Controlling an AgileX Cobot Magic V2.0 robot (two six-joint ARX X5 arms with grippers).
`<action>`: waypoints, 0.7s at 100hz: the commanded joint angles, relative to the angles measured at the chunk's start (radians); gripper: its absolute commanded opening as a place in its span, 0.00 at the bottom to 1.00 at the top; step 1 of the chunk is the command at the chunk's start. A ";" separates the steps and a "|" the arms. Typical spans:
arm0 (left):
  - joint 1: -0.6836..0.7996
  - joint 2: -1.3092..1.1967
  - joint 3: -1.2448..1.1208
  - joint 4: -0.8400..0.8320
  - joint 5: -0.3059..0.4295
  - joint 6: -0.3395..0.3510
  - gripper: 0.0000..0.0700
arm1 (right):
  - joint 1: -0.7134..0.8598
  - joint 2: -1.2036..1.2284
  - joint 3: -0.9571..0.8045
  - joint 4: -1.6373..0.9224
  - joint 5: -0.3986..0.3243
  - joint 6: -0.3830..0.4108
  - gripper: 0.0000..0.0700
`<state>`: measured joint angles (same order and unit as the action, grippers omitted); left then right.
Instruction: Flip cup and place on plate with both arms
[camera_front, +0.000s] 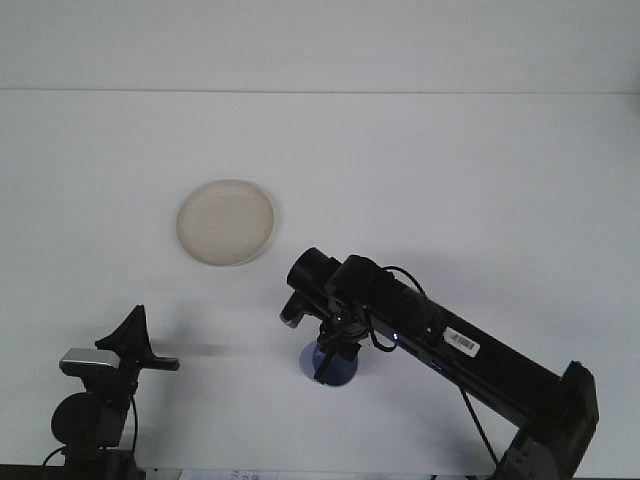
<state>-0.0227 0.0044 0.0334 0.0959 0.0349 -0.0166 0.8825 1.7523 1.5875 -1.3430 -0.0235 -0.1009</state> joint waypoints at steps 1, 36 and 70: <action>-0.002 -0.001 -0.018 0.010 0.007 -0.002 0.02 | 0.010 0.037 0.021 -0.028 -0.008 -0.011 0.00; -0.002 -0.001 -0.018 0.010 0.007 -0.002 0.02 | 0.010 0.058 0.022 -0.027 -0.008 -0.008 0.49; -0.002 -0.001 -0.018 0.010 0.007 -0.002 0.02 | 0.009 0.057 0.023 -0.022 -0.063 -0.009 0.67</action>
<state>-0.0227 0.0044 0.0334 0.0956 0.0349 -0.0166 0.8818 1.7836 1.5898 -1.3430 -0.0795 -0.1020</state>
